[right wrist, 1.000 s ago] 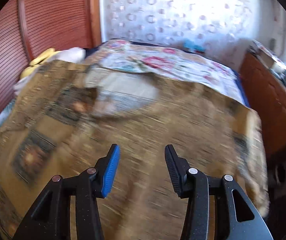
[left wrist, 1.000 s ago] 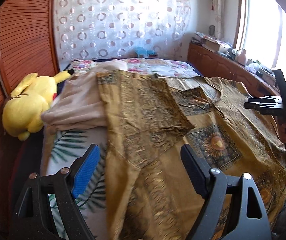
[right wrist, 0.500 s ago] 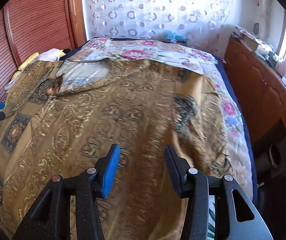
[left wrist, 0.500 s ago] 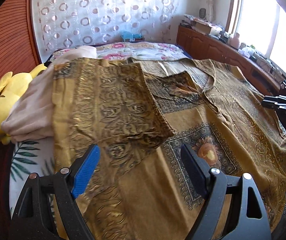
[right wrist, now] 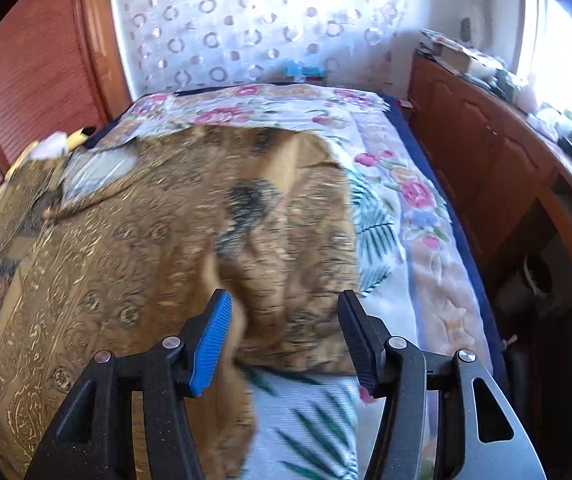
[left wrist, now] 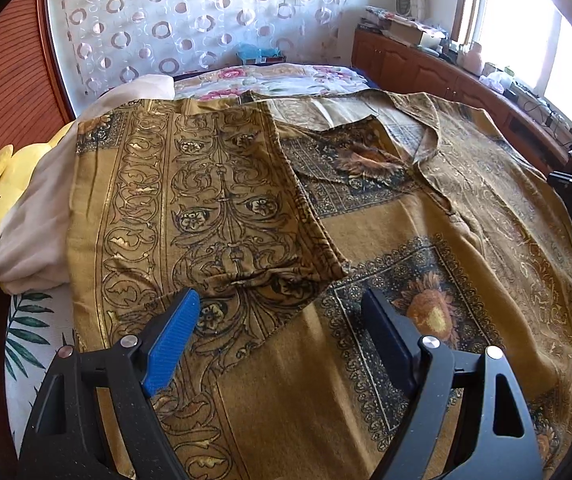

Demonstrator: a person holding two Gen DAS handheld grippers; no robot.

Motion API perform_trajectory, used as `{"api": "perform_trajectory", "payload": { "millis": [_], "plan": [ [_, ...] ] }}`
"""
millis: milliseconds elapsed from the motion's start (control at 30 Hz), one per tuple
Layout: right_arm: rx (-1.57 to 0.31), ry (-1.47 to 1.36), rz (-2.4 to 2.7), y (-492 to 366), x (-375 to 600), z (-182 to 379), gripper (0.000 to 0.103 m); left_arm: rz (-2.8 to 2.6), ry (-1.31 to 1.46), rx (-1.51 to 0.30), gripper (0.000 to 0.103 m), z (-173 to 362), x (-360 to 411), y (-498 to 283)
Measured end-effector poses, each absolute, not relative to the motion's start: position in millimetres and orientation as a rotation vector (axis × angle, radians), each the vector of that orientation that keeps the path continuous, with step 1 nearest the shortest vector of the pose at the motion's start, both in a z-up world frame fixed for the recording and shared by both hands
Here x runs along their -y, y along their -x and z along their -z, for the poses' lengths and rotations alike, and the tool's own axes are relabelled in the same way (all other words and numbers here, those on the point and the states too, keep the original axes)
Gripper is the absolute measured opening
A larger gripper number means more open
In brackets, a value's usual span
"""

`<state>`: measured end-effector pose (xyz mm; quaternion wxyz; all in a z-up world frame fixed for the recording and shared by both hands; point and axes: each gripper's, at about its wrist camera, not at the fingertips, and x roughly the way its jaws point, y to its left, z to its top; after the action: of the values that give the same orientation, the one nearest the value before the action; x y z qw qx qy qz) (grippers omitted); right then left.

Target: Fold small clothes

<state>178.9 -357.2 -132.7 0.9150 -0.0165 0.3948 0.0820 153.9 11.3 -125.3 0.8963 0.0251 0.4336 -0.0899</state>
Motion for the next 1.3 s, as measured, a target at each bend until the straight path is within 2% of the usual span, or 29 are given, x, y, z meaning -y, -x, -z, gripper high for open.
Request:
{"api": "perform_trajectory", "payload": {
  "millis": [300, 367, 667, 733, 767, 833, 900, 933, 967, 1300],
  "plan": [
    [-0.854, -0.047, -0.139, -194, 378, 145, 0.057, 0.187, -0.086, -0.907, 0.092, 128, -6, -157],
    [-0.877, -0.076, -0.147, -200, 375, 151, 0.057, 0.209, -0.1, -0.922, 0.103, 130, -2, -157],
    [-0.911, -0.137, -0.183, -199, 388, 151, 0.057, 0.21, -0.107, -0.922, 0.103, 129, -1, -157],
    [-0.91, -0.151, -0.209, -198, 390, 151, 0.05, 0.21, -0.107, -0.922, 0.103, 129, -1, -157],
    [-0.907, -0.158, -0.231, -197, 390, 151, 0.04, 0.21, -0.107, -0.922, 0.103, 129, -1, -157],
    [-0.882, -0.113, -0.217, -193, 386, 147, 0.03, 0.21, -0.107, -0.922, 0.103, 129, -1, -157],
    [-0.865, -0.047, -0.196, -190, 380, 146, 0.024, 0.209, -0.107, -0.922, 0.103, 129, -1, -157],
    [-0.854, -0.02, -0.181, -189, 378, 144, 0.014, 0.21, -0.107, -0.923, 0.103, 129, -1, -157],
    [-0.842, -0.005, -0.178, -188, 376, 142, 0.009, 0.21, -0.107, -0.922, 0.103, 129, -1, -157],
    [-0.671, 0.048, -0.271, -168, 326, 105, 0.007, 0.209, -0.106, -0.922, 0.103, 129, -1, -157]
  ]
}}
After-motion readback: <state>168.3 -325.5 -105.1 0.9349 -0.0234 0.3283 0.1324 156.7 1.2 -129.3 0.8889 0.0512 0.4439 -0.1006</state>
